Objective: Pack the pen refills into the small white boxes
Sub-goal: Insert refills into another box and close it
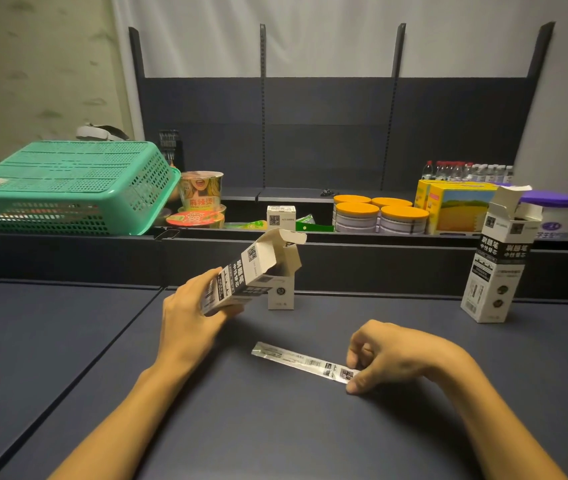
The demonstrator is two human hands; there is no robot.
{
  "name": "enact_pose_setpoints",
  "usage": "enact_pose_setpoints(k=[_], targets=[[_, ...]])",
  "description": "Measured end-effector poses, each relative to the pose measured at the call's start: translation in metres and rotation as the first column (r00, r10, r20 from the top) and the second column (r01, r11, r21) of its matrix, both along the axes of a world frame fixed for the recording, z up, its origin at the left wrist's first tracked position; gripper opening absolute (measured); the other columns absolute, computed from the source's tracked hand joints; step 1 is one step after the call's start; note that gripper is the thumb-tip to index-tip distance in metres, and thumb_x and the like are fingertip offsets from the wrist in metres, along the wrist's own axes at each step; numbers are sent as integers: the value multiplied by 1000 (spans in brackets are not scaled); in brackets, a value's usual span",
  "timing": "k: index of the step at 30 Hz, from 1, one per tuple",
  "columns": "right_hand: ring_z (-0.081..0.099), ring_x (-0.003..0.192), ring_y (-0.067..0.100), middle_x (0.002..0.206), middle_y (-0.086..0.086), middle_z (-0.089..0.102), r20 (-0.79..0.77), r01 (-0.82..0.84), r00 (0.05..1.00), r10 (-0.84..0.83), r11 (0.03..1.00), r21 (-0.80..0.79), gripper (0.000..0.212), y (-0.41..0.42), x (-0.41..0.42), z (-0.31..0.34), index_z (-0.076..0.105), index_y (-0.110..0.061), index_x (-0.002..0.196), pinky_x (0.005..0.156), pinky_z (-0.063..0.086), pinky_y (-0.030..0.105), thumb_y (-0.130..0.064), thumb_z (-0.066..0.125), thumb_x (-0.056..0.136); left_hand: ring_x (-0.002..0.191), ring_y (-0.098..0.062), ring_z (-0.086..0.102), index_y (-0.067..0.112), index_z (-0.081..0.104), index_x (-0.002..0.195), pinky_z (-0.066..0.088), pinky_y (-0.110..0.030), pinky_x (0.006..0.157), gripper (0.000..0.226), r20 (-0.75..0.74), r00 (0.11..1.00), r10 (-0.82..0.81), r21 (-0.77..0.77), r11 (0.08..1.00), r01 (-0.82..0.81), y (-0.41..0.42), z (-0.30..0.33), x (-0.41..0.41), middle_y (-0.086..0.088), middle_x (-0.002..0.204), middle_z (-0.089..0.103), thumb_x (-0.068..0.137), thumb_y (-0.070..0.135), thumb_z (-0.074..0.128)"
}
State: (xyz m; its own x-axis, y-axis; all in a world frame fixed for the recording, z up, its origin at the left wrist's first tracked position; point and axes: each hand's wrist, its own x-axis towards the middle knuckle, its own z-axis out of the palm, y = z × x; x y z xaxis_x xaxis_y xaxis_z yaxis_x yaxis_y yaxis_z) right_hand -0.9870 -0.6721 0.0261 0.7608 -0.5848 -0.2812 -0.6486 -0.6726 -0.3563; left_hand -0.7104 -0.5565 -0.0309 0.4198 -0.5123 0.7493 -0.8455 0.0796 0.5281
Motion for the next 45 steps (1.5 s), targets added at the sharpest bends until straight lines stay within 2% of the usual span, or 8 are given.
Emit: enact_pose_setpoints(k=[4,9,14,19,23,27,34,45], targets=[[55,66,4,69,-12,63,64,1,998,-1,1000,4,22,-1,1,0,61,-24,77,65,45,21,-35,80,75,100,-9,60,23,58,127,51,-45,88,68,6,1000,-4,1,1000,4,1,0,-1,16,115,58,65,47,75],[58,65,4,71,-2,68,407,-42,914,3,995,86,11,2,-1,2,66,-16,76,62,47,21,-20,74,82,99,-11,60,22,59,126,51,-46,87,69,7,1000,2,-6,1000,-2,0,0,0,16,114,57,64,50,73],[70,67,33,76,20,69,862,-136,464,-204,945,297,10,14,1,19,58,5,87,53,54,32,-3,64,89,97,-10,58,22,60,125,50,-40,86,74,-5,1000,14,-9,1000,-14,1,1,-1,12,113,60,62,61,66],[66,53,24,68,17,68,927,-120,35,-372,920,374,10,13,-4,28,56,3,87,45,51,26,-5,57,92,95,-8,57,21,60,124,49,-38,86,68,1,1000,17,-17,1000,-17,0,1,-1,15,110,58,63,47,74],[66,53,20,63,8,68,910,-110,-119,-397,916,386,11,12,-8,31,55,4,94,46,52,25,-6,51,96,96,-7,58,21,61,123,48,-33,86,69,4,1000,12,-17,1000,-12,-1,2,-1,14,110,60,63,51,74],[69,57,24,66,10,70,916,-89,-166,-365,931,354,9,18,-6,32,54,0,90,50,55,28,-5,50,97,95,-5,58,21,62,122,49,-33,85,68,26,1000,4,-12,1000,-4,-1,1,-1,14,110,61,63,50,75],[72,66,34,75,14,72,937,-50,-96,-337,941,334,9,26,6,25,51,-4,87,55,59,34,-3,51,96,100,-12,60,20,61,122,50,-43,87,71,53,998,-14,3,1000,14,-1,1,-1,14,112,61,64,60,67],[73,64,26,80,12,71,981,77,-31,-193,978,195,7,30,12,19,53,-1,90,55,59,30,-5,58,92,98,-11,60,22,61,122,50,-44,86,72,19,1000,-4,-1,1000,4,-1,0,1,11,111,63,62,61,68]])
